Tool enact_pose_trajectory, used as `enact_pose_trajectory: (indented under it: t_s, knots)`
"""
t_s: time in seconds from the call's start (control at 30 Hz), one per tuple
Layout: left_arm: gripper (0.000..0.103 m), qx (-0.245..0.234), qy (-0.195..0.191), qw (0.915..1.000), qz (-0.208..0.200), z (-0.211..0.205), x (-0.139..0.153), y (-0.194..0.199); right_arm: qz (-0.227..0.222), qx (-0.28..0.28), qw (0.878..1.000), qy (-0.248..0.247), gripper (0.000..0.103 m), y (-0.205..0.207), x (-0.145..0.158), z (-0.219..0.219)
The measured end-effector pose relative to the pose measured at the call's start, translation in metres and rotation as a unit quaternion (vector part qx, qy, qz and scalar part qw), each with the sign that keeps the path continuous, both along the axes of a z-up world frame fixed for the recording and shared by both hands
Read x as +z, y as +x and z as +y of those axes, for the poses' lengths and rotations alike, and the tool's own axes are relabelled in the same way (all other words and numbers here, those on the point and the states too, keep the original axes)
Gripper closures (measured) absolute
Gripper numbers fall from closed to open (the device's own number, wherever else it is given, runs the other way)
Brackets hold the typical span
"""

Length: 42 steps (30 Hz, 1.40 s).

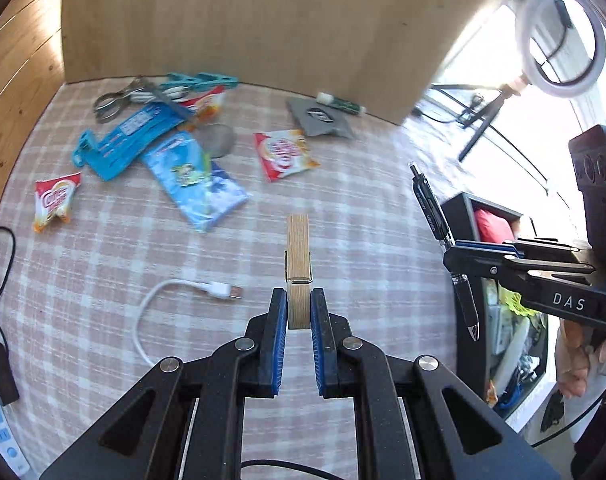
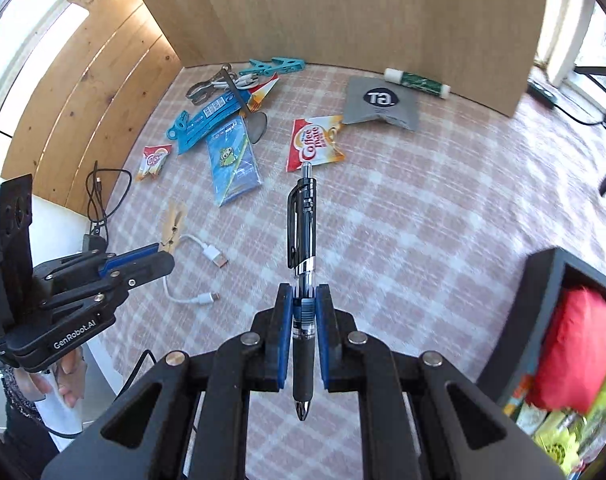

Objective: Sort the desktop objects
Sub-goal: 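Carry clothespin and pen into the black tray while both tools open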

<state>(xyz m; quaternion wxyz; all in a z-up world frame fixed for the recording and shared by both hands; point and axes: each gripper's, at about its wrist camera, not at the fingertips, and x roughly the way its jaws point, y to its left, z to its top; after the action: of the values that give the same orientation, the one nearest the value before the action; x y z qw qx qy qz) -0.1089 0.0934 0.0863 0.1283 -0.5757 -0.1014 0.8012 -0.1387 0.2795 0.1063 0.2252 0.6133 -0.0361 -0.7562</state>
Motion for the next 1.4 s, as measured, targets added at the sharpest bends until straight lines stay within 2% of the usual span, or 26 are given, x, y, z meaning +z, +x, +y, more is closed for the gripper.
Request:
enact_pose_trajectory:
  t_s: [0.1,0.2,0.43,0.7,0.93,0.97,1.0,1.03,1.07,1.13,1.27,1.4]
  knots:
    - [0.092,-0.053,0.013,0.9985,0.007,0.047,0.017,0.015,0.014,-0.036,0.999,-0.002,0.091,0.027,0.022,0.043]
    - [0.092,-0.112,0.024,0.9934,0.011,0.097,0.028,0.031,0.023,-0.079,0.997,0.004,0.091,0.055,0.034,0.094]
    - [0.092,-0.231,0.044,0.9720,-0.010,0.200,0.027,0.075,0.019,-0.184,0.982,0.035,0.091,0.125,0.038,0.204]
    - [0.092,-0.301,0.041,0.9527,-0.016,0.278,0.028,0.113,0.006,-0.273,0.960,0.052,0.091,0.201,0.025,0.294]
    - [0.092,-0.326,0.033,0.9449,-0.005,0.322,0.032,0.126,-0.005,-0.302,0.951,0.061,0.091,0.218,0.007,0.326]
    - [0.092,-0.327,0.029,0.9447,-0.004,0.326,0.032,0.126,-0.004,-0.299,0.952,0.062,0.091,0.218,0.006,0.327]
    - [0.086,-0.320,0.023,0.9471,-0.002,0.328,0.032,0.125,-0.004,-0.297,0.953,0.063,0.091,0.219,0.006,0.327]
    - [0.074,-0.314,0.020,0.9491,0.001,0.328,0.031,0.123,-0.006,-0.296,0.953,0.065,0.089,0.219,0.006,0.327]
    - [0.070,-0.312,0.022,0.9497,0.005,0.328,0.033,0.123,-0.005,-0.297,0.953,0.067,0.084,0.219,0.007,0.327]
    - [0.069,-0.305,0.020,0.9520,0.009,0.323,0.034,0.121,0.004,-0.294,0.953,0.070,0.079,0.222,0.011,0.325]
    - [0.069,-0.286,0.018,0.9579,0.006,0.305,0.029,0.112,0.014,-0.283,0.956,0.069,0.078,0.219,0.017,0.316]
    - [0.069,-0.253,0.008,0.9673,0.006,0.269,0.024,0.099,0.023,-0.260,0.963,0.068,0.078,0.209,0.023,0.293]
